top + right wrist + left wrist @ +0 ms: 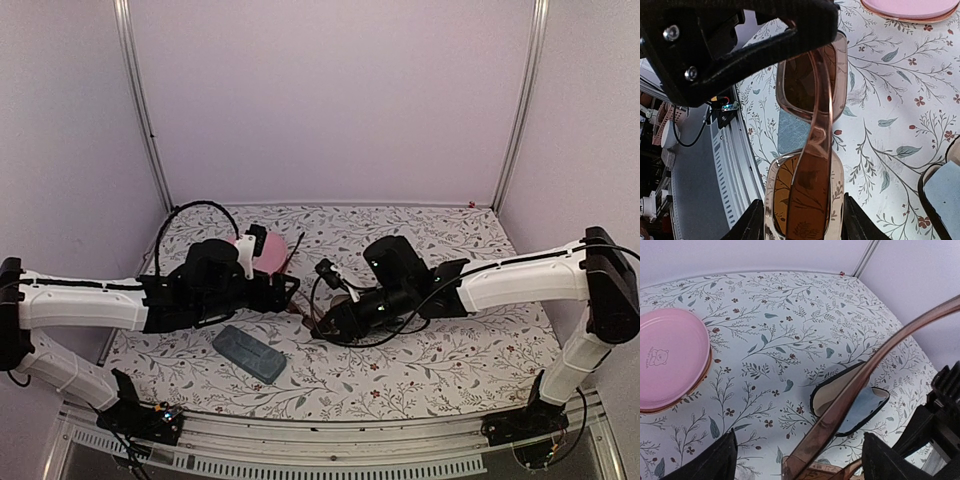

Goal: Organize the sunglasses
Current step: Fold the right temple of the sunglasses with the sunglasses.

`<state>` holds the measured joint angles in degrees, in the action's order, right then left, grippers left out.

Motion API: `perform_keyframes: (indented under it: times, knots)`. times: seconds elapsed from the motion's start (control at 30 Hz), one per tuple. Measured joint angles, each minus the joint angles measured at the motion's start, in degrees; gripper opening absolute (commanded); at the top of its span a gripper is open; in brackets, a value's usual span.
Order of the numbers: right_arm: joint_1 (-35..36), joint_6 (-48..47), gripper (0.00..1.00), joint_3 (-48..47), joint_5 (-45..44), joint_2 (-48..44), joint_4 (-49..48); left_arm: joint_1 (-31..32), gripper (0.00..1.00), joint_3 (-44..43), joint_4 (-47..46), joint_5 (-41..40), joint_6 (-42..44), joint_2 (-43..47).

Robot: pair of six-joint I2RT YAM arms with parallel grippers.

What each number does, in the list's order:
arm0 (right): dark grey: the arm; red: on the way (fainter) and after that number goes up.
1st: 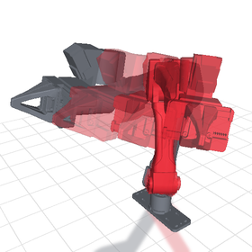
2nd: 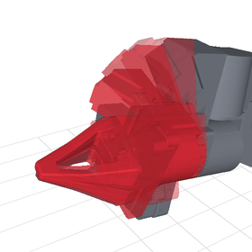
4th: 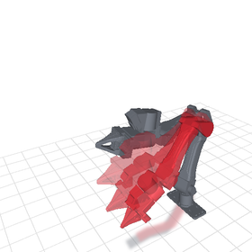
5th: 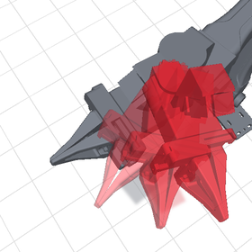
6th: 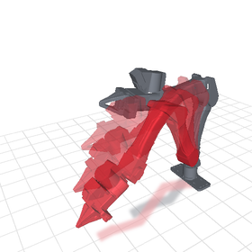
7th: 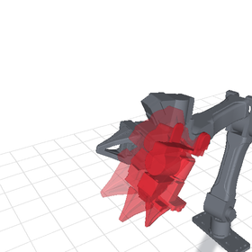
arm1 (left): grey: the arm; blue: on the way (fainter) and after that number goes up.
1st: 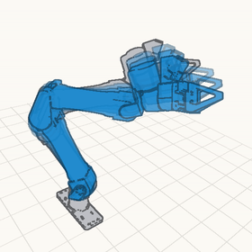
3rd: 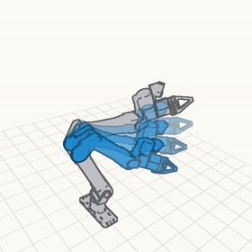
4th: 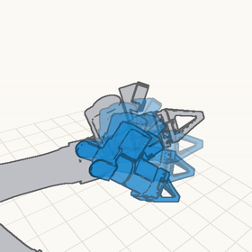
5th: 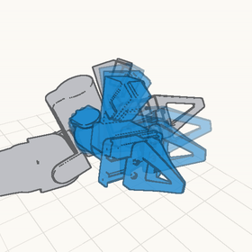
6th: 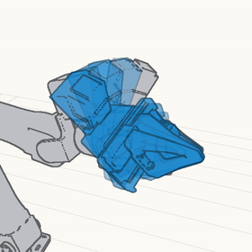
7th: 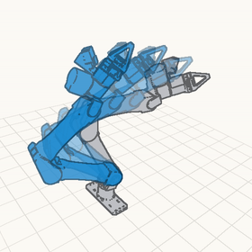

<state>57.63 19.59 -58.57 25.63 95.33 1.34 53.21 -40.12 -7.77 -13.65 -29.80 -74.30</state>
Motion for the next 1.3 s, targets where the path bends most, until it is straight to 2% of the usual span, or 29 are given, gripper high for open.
perform_keyframes:
  times: [0.53,0.8,0.97,1.13,1.3]
  knots:
    - [0.7,-1.7,0.28,0.2,-6.0,-3.2,2.1,-0.3,0.87,1.8,0.8,1.0,-0.6,0.3]
    - [0.9,-4.2,0.27,0.2,-7.5,-3.2,3.7,-0.8,0.89,3.9,-0.6,3.9,1.6,3.8]
    - [1.0,-7.3,0.28,0.3,-7.5,-3.2,4.6,-2.3,0.86,5.6,-3.1,7.9,5.1,7.9]
    - [1.2,-11.0,0.28,0.9,-5.8,-3.2,5.4,-3.9,0.78,7.3,-5.1,12.4,9.8,12.5]
    - [1.2,-14.1,0.30,0.9,-3.9,-3.2,6.5,-5.0,0.75,7.3,-5.4,15.9,14.3,13.1]
